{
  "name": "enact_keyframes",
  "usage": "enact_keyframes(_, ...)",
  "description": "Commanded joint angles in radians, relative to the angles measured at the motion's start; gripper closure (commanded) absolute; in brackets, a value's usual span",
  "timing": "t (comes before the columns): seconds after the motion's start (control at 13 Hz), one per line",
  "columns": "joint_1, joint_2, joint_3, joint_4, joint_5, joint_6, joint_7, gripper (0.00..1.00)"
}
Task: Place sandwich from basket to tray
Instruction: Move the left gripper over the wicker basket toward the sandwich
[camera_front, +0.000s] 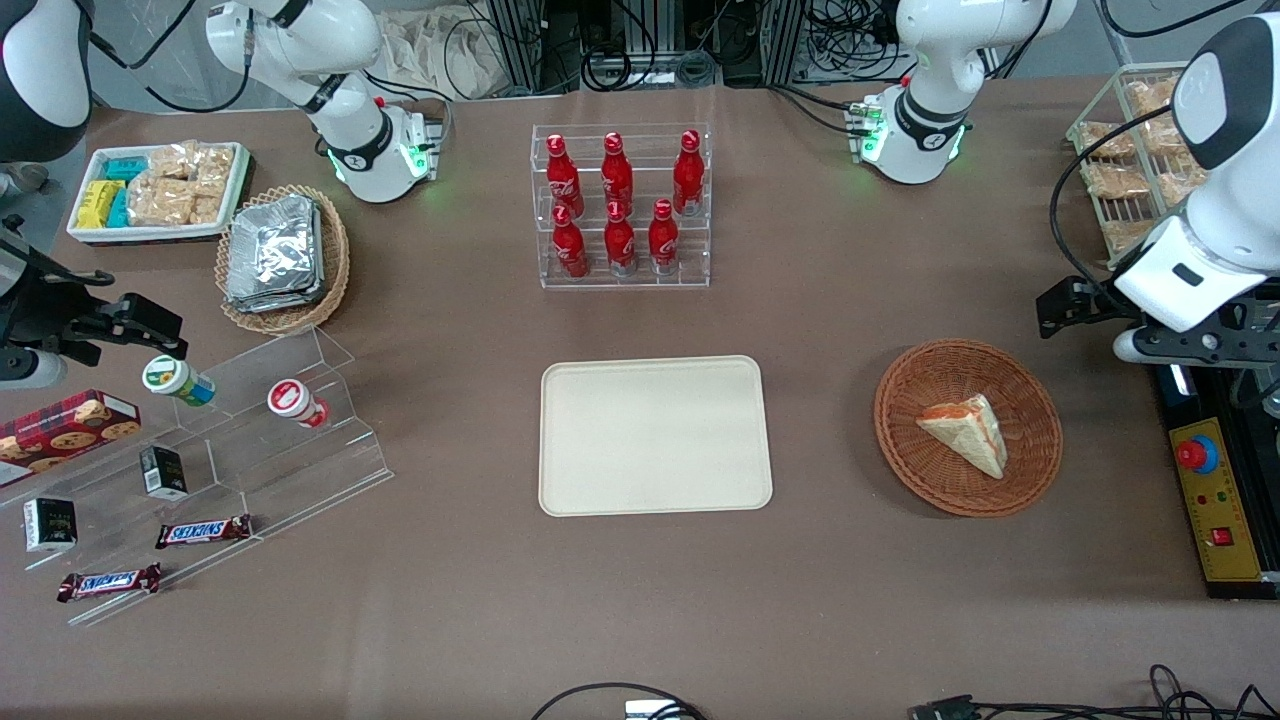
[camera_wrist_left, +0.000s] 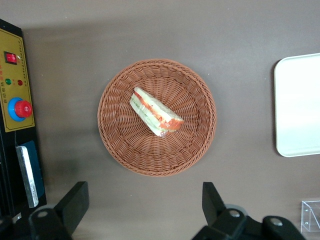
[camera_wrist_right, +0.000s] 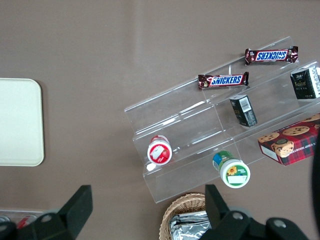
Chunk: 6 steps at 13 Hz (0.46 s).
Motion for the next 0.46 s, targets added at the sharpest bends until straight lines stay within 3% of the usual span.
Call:
enact_keyframes(0.0, 0.009, 0.026, 0.002, 0.041, -0.006, -0.050, 0.005, 0.00)
enact_keyframes(0.38, 0.029, 0.110, 0.002, 0.122, -0.011, -0.121, -0.033, 0.00)
